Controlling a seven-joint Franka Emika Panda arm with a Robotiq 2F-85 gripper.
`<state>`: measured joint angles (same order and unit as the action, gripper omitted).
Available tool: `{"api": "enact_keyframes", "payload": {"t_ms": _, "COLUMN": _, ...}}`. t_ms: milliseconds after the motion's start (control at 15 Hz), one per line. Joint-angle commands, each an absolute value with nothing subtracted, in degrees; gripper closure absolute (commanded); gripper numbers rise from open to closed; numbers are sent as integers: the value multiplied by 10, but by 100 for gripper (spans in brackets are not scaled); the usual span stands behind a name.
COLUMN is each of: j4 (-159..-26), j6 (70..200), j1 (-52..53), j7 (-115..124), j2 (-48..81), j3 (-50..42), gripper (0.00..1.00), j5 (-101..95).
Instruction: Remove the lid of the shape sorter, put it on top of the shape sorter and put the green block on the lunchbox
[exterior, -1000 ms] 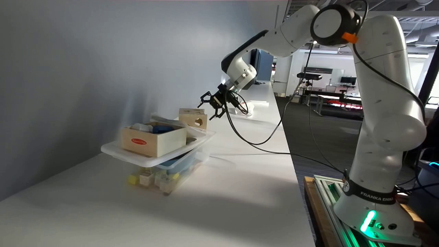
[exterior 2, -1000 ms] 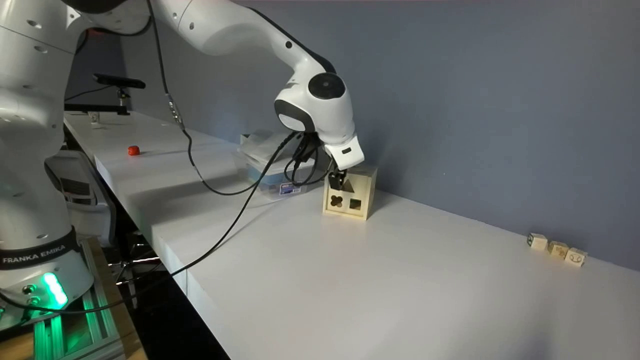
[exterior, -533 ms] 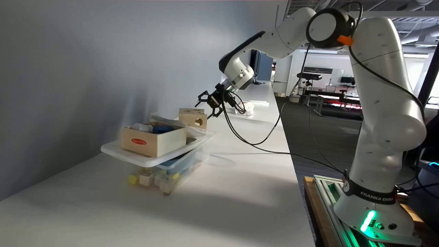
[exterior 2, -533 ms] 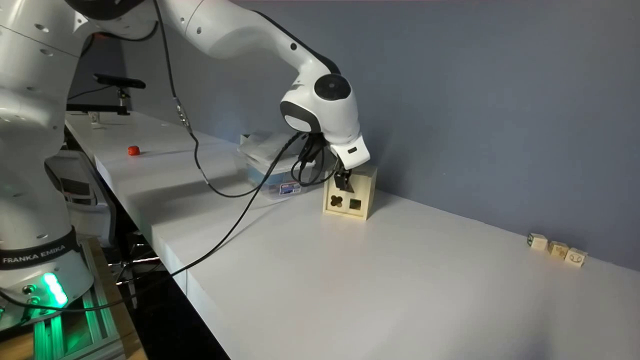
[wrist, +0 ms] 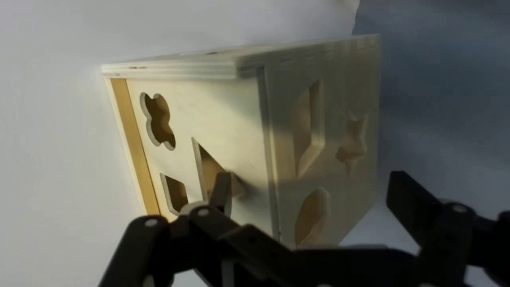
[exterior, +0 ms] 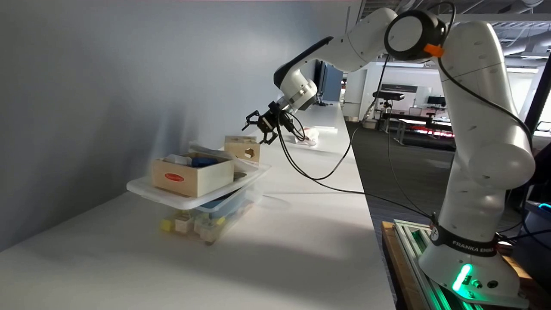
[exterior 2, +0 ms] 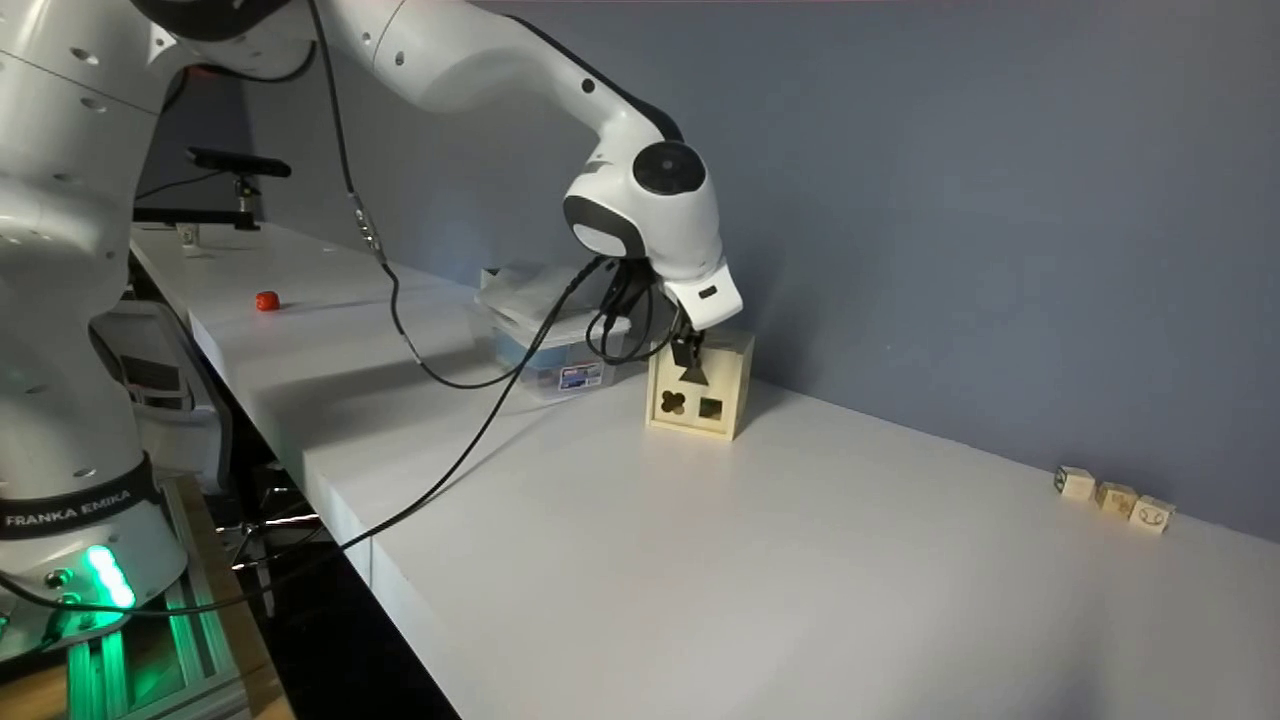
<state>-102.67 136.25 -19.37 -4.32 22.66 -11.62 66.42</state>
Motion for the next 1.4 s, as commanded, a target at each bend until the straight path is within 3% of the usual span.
{"api": "enact_keyframes", "payload": {"t_ms": 0, "j4": -1009, "j6": 1354, "j1": -202, "j7": -65, "j2": 231, "j3": -110, "gripper": 0, "j5": 697}}
{"api": "enact_keyframes", "payload": {"t_ms": 1333, "j4": -1022, "j6": 1371, "j1": -196, "j7": -62, "j2": 246, "j3": -115, "gripper": 0, "j5": 708}}
